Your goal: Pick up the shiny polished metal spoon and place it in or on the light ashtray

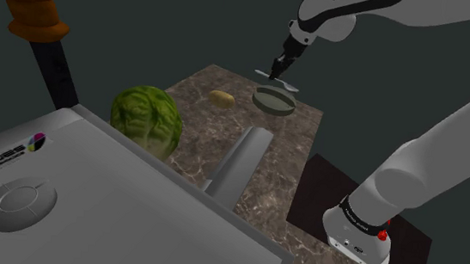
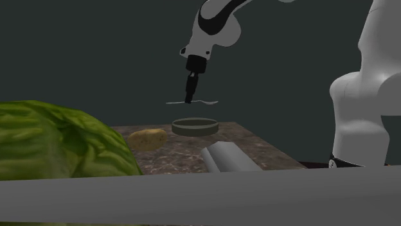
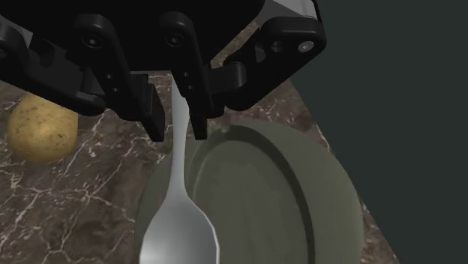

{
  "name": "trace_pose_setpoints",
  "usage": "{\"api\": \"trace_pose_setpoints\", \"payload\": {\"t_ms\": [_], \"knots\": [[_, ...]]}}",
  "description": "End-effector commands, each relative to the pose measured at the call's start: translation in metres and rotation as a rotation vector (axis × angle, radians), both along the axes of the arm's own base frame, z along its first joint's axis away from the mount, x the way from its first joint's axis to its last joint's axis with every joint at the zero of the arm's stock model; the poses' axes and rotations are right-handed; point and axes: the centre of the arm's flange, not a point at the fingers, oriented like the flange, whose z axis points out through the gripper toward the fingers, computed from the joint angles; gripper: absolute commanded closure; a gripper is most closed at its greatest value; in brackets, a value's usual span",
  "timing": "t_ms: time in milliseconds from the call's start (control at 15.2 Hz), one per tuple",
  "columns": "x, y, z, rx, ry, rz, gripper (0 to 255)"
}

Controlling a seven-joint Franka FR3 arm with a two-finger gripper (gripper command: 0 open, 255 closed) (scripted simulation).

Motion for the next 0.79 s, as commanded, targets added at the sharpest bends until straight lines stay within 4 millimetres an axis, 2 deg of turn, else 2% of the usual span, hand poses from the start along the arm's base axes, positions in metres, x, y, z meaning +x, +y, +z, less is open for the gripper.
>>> {"api": "trace_pose_setpoints", "payload": {"t_ms": [0, 726], "knots": [[-0.003, -0.030, 0.003, 0.000, 0.000, 0.002, 255], [-0.003, -0.030, -0.055, 0.000, 0.000, 0.002, 255]]}}
